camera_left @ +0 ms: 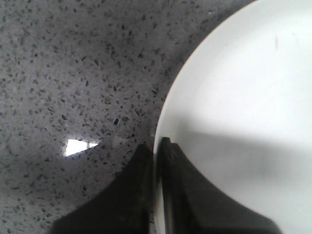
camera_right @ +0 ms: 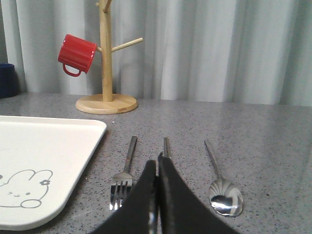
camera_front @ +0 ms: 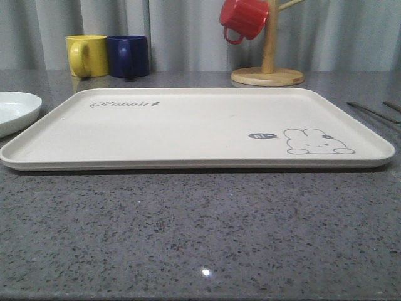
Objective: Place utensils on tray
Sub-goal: 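Lift the white plate with the left gripper and lower it onto the tray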
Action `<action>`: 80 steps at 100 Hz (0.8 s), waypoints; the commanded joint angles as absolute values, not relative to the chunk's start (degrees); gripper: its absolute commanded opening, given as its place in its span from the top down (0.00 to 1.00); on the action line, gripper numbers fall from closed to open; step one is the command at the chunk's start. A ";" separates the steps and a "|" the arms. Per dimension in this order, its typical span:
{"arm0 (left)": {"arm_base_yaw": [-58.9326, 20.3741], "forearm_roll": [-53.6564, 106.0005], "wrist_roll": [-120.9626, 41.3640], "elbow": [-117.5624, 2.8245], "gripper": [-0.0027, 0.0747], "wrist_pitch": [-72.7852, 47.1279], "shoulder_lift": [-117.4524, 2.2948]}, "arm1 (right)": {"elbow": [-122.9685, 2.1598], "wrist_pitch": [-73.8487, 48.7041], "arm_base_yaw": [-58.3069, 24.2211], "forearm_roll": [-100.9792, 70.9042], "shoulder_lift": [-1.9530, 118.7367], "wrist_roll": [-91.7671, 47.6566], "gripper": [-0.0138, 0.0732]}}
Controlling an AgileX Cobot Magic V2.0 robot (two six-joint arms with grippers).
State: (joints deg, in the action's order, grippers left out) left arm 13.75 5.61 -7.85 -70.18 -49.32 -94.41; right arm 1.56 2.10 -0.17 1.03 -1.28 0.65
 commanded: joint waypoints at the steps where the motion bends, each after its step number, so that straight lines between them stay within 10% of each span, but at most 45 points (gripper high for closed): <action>1: 14.45 7.61 -8.70 -71.77 0.98 -48.01 -90.67 | 0.52 6.77 -0.28 1.56 -1.91 0.42 0.92; 43: 21.39 35.49 -26.12 -71.77 0.99 -52.48 -78.69 | 0.52 6.77 -0.28 1.56 -1.91 0.42 0.92; 80: 7.02 36.41 -25.81 -79.12 0.99 -55.26 -80.77 | 0.52 6.77 -0.28 1.56 -1.91 0.42 0.92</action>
State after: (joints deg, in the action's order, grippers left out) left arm 11.03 33.10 -25.98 -75.58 -56.50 -80.84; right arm 1.56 2.10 -0.17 1.03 -1.28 0.65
